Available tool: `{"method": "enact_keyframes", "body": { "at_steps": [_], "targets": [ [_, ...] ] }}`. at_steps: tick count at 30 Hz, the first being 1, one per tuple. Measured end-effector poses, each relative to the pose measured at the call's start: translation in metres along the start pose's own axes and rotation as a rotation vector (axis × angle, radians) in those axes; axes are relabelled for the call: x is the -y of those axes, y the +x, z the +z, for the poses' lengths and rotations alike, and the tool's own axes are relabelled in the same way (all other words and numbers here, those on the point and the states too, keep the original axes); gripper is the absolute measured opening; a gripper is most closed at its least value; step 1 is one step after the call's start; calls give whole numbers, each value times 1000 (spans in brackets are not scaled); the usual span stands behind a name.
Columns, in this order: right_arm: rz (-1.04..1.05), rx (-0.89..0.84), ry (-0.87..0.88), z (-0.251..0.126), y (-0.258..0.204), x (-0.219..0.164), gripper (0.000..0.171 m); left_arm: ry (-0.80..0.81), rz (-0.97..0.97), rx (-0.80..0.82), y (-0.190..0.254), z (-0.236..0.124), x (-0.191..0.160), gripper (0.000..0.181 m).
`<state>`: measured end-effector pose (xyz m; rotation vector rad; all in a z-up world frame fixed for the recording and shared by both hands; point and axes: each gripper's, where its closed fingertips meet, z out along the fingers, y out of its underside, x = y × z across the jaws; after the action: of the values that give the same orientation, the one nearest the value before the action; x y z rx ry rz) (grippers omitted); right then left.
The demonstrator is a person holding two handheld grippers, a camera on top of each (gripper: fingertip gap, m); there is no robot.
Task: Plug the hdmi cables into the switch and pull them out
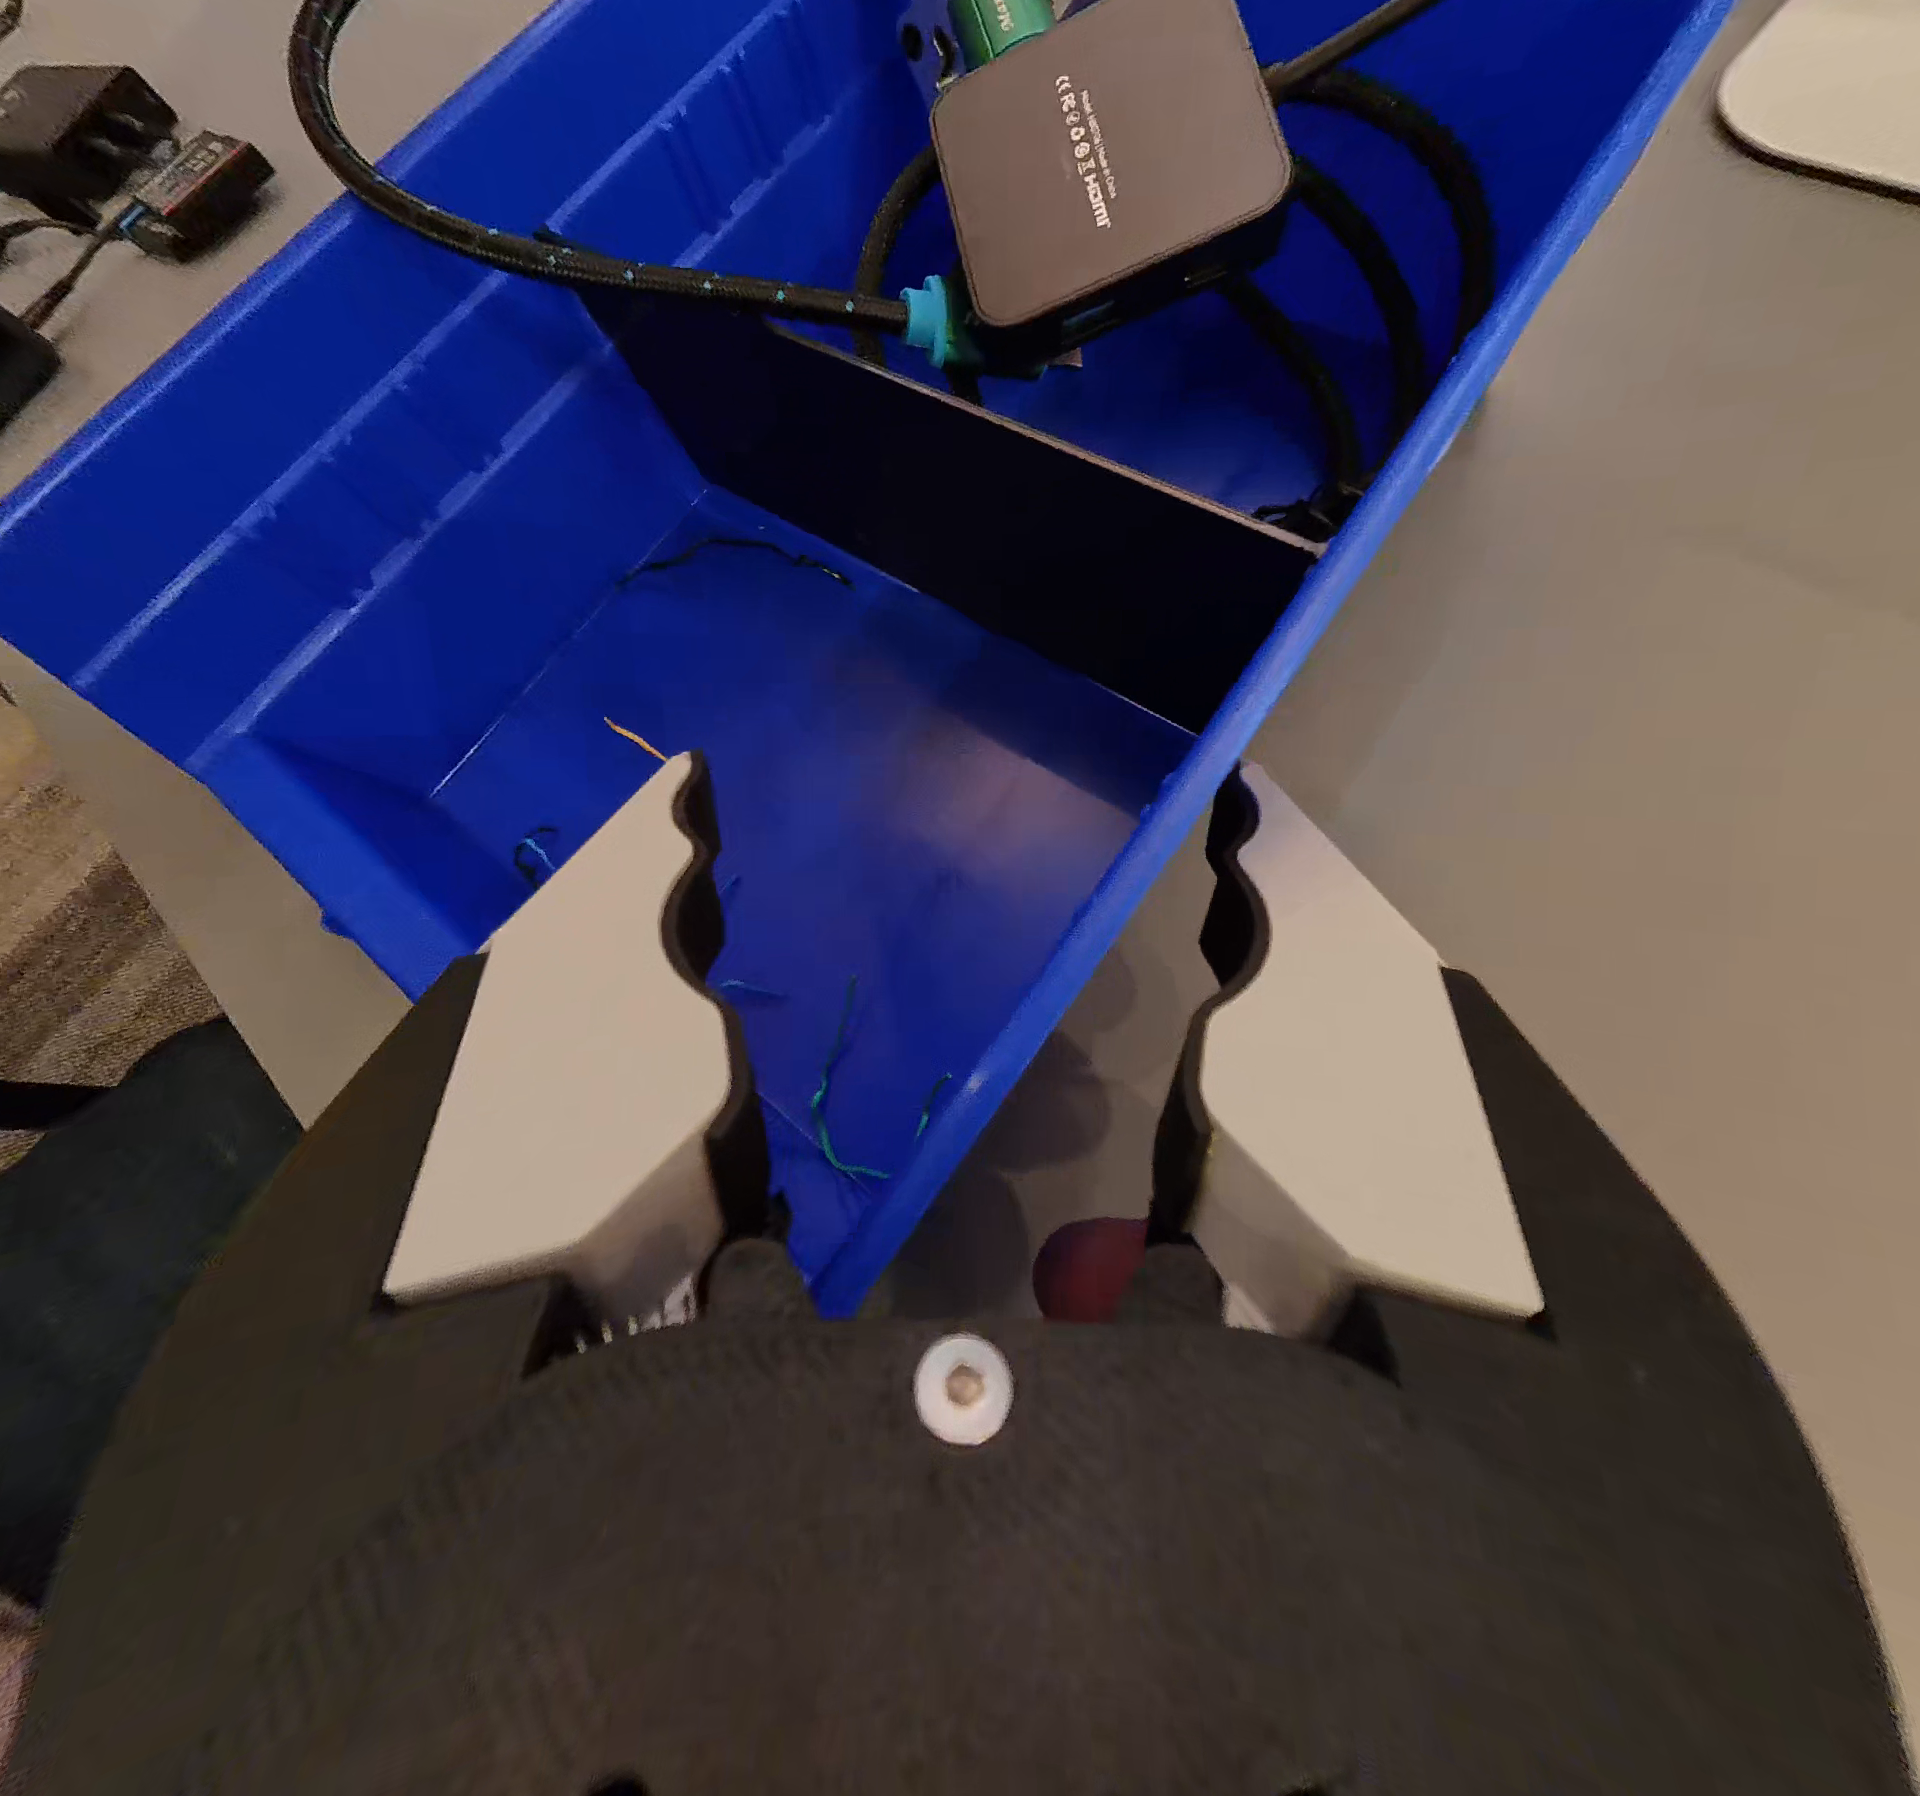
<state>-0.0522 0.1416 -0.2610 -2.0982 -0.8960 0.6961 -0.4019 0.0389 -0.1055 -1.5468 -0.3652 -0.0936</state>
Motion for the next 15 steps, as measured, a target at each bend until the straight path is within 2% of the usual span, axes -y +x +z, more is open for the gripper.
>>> {"method": "enact_keyframes", "body": {
  "at_steps": [1, 9, 15],
  "targets": [
    [-19, -4, 3, 5, -5, 1, 94, 7, -4, -8, 2, 0, 2, 2],
    [-65, 50, 20, 41, -59, 15, 106, 44, -26, -58, 14, 8, 10, 3],
    [10, 199, 48, 52, -101, 25, 122, 73, -19, -91, 27, 13, 20, 3]
  ]
}}
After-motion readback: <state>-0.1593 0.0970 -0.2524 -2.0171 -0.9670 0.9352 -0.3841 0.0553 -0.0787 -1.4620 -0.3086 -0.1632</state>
